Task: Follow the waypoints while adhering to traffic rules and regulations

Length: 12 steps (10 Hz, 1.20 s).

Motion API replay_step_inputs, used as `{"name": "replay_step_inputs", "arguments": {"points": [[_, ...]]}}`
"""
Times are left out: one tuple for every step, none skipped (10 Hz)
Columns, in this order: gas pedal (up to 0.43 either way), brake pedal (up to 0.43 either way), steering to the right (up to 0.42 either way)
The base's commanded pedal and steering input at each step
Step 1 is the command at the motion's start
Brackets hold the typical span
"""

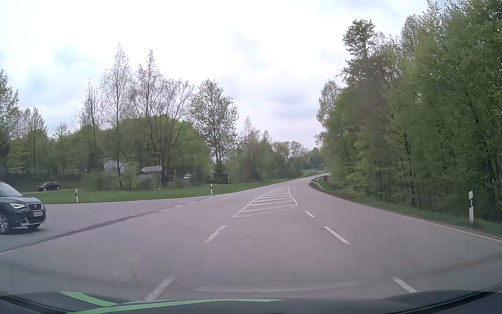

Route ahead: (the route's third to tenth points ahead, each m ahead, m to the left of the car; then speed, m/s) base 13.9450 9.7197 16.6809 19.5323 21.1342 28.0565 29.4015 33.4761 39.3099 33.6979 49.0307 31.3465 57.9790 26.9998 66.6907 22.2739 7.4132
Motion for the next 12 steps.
{"name": "replay_step_inputs", "arguments": {"points": [[0.000,0.256,-0.056],[0.000,0.250,-0.086],[0.000,0.250,-0.104],[0.000,0.238,-0.125],[0.000,0.226,-0.151],[0.000,0.201,-0.180],[0.000,0.171,-0.203],[0.000,0.104,-0.229],[0.000,0.012,-0.249],[0.000,0.000,-0.268],[0.000,0.000,-0.280],[0.000,0.000,-0.293]]}}
